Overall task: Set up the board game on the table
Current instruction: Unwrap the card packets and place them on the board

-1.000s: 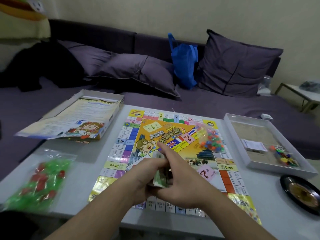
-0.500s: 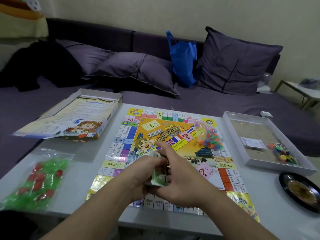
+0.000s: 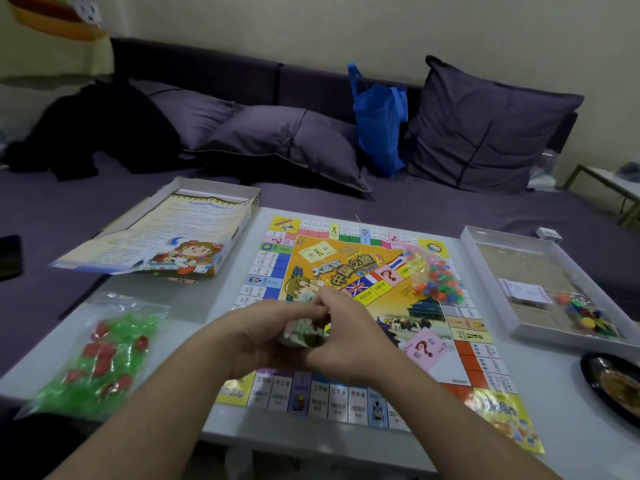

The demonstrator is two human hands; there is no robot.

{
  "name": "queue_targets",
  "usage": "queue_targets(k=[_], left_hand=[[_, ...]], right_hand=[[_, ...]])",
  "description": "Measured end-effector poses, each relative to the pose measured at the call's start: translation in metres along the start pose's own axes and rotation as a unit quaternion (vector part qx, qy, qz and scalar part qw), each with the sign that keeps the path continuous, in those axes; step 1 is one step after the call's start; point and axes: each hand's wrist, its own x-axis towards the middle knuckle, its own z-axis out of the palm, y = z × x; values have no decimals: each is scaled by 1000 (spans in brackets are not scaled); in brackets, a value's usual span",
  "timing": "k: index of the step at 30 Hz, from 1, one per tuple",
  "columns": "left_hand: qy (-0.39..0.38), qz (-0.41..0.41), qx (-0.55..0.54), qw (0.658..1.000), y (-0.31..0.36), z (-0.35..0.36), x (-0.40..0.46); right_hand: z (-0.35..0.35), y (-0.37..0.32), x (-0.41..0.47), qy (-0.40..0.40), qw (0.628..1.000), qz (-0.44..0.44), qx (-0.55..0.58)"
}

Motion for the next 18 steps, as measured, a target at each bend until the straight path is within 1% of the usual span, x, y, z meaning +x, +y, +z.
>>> queue_targets(k=[2, 4, 6, 7, 8, 11, 13, 15, 18], left_hand=[[44, -3, 10, 999, 5, -10, -3], [128, 6, 36, 991, 9, -18, -2], [245, 52, 82, 965, 11, -28, 1], [292, 79, 99, 948, 12, -32, 2], [321, 102, 106, 936, 14, -35, 1], [337, 131, 123, 924, 17, -35, -1], [341, 136, 147, 918, 16, -32, 0], [343, 140, 157, 915, 15, -29, 3], [352, 162, 176, 905, 15, -25, 8]], right_hand=[[7, 0, 11, 11, 999, -7, -30], [15, -1, 22, 19, 997, -27, -66], [22, -4, 33, 16, 994, -52, -93], [27, -5, 39, 13, 992, -65, -104], [32, -7, 43, 5, 990, -78, -118], [51, 0, 49, -48, 971, -104, -209], [57, 4, 47, -70, 962, -104, -241], [53, 4, 44, -62, 968, -99, -220], [36, 5, 33, -29, 986, -82, -142]])
